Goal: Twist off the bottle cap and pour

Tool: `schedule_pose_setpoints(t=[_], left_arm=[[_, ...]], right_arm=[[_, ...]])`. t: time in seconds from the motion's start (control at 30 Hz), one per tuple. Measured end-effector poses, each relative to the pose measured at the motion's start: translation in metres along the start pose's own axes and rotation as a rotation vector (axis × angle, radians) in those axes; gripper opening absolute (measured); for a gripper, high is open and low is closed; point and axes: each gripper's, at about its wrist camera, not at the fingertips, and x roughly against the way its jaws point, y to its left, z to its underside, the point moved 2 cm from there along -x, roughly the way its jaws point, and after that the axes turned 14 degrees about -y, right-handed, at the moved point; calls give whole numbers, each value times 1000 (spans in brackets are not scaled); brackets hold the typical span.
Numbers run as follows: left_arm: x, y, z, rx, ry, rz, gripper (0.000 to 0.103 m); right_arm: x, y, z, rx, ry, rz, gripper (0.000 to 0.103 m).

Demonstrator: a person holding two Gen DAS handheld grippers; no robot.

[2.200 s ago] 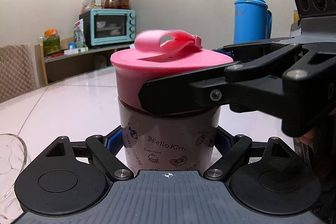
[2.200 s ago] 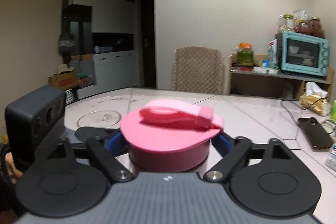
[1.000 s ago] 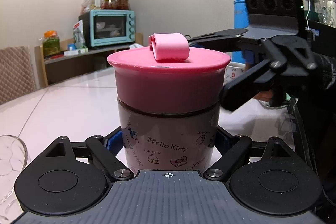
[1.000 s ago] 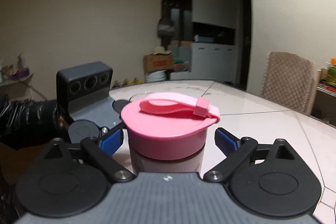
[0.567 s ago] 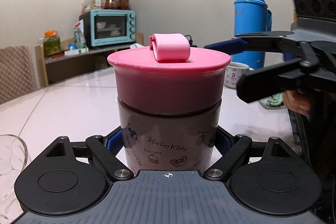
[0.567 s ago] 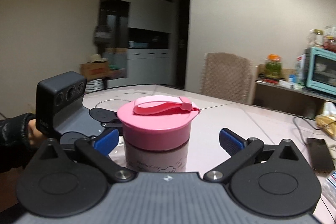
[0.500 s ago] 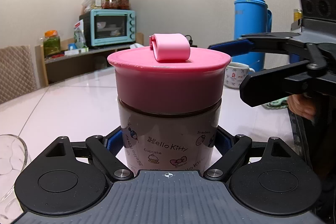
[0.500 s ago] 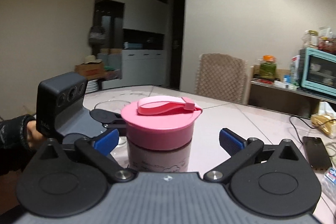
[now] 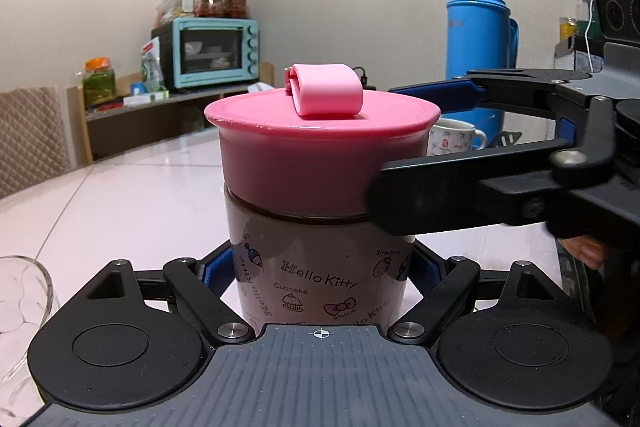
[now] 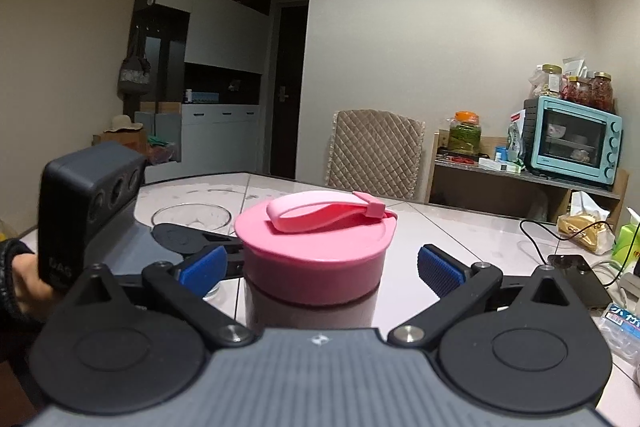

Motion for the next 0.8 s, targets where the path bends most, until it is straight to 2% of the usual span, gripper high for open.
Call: schedule_pose_setpoints(t=[0.37, 0.6, 0.67, 0.8], left_arm=[[-1, -1, 1, -2, 0, -1, 90], [-2, -2, 0, -2, 0, -1, 90], [-2, -3, 0, 0, 0, -1, 90], [-2, -4, -1, -2, 1, 1, 90]], right_arm=[[-13, 5, 1, -15, 9, 9, 102], [-17, 6, 2, -30, 20, 1, 92], [-17, 7, 3, -42, 24, -18, 85], [-18, 7, 2, -49, 25, -34, 85]])
